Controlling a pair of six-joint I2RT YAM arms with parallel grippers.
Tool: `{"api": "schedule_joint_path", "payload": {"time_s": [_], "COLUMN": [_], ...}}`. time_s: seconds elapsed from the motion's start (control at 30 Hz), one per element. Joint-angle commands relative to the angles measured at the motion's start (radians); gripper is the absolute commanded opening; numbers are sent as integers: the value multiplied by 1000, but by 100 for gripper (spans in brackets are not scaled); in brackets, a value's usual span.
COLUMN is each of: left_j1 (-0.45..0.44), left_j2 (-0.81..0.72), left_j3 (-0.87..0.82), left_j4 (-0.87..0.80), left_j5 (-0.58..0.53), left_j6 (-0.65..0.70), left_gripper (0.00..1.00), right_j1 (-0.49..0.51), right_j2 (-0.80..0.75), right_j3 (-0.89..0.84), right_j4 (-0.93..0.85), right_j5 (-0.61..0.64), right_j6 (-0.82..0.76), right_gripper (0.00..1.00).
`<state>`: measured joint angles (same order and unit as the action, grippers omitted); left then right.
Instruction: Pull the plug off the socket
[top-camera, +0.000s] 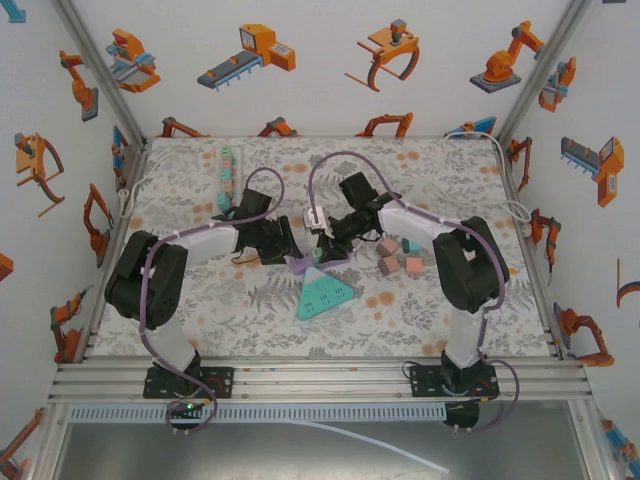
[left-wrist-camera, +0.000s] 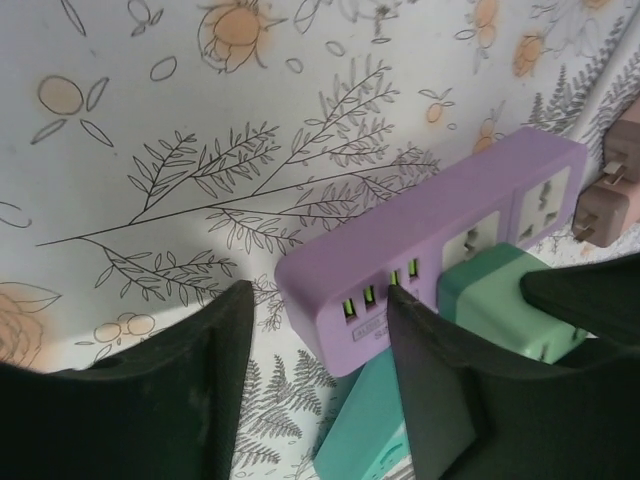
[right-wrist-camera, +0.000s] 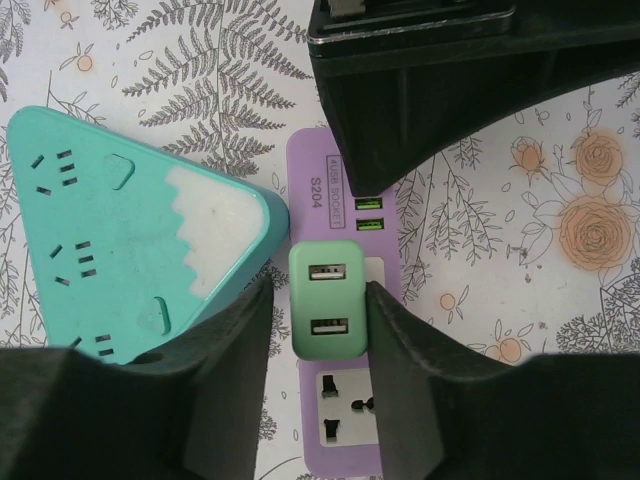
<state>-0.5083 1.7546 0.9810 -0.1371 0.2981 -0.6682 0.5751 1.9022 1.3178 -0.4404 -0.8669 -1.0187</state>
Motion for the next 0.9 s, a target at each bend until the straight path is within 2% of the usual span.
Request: {"api": "schedule_joint_path", "payload": {"time_s": [0.0, 0.13, 0.37, 0.47, 0.67, 0.87], "left_j1": [-6, -13, -29, -44, -75, -76], "left_j2": [33, 42, 51, 67, 72, 80], "left_j3": [24, 25, 26, 36, 25, 26], "left_j4": [7, -19, -139, -189, -247, -281], "left_j5": [29, 11, -75, -120, -227, -288], "left_j6": [-26, -16, 50, 71, 56, 61], "left_gripper": [46, 41, 40, 40, 39, 39], "right_j1": [7, 8, 8, 7, 8, 6], "right_j2": [9, 10, 11, 14, -30, -49], "right_j3": [27, 29, 51, 70, 43, 47], "right_j4": [-35, -32, -5, 29, 117, 141], "right_j5": [-20, -16, -17, -25, -37, -36], "right_j6": [-12, -9, 51, 126, 164, 190], "right_gripper": [37, 30, 20, 17, 15, 11]}}
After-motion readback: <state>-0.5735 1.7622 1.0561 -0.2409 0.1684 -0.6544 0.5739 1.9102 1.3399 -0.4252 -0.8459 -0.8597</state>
